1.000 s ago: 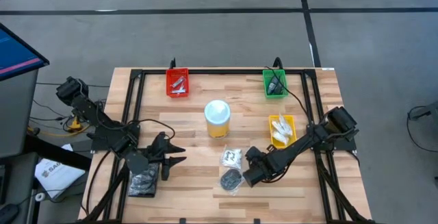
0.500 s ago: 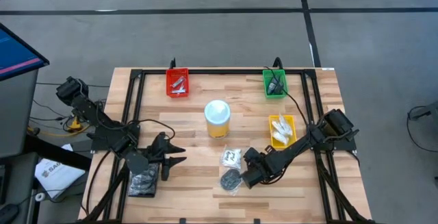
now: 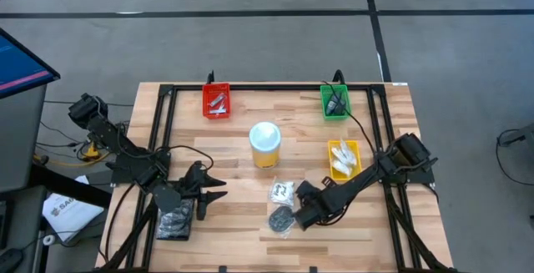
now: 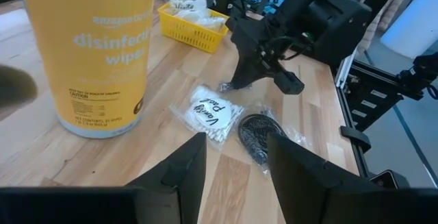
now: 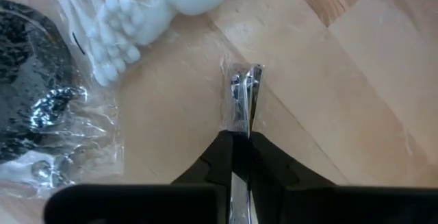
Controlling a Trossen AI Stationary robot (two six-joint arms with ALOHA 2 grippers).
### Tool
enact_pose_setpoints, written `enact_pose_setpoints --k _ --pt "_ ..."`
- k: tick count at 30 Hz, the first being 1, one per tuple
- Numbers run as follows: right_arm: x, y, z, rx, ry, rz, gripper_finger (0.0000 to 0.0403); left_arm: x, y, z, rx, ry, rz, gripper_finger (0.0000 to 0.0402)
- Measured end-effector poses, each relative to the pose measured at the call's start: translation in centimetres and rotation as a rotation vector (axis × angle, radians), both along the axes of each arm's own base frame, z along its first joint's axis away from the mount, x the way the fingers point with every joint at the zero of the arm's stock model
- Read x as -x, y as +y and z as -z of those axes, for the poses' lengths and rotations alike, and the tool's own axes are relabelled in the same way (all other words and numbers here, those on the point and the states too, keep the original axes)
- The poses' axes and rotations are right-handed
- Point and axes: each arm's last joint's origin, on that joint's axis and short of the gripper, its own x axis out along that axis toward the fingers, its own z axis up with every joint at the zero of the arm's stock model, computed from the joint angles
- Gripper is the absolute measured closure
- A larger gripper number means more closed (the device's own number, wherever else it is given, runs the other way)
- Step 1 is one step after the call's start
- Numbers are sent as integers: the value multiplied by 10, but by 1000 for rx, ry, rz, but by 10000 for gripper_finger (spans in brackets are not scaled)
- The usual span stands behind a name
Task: Pick & Place Travel size toiletries
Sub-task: Put the silver nail cutter into the red bin
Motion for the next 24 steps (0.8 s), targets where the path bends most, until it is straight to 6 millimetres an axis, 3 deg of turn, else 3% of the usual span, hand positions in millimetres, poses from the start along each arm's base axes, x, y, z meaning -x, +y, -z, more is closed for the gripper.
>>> enact_pose_setpoints --k 4,12,24 --pt "-2 -2 -13 56 53 -58 395 0 0 0 2 -2 0 254" --pt "-17 -6 -53 125 -46 -147 401 0 0 -1 9 -12 -3 254" --pt "-27 -10 -126 206 -393 -319 401 -9 7 -7 -33 -59 -43 254"
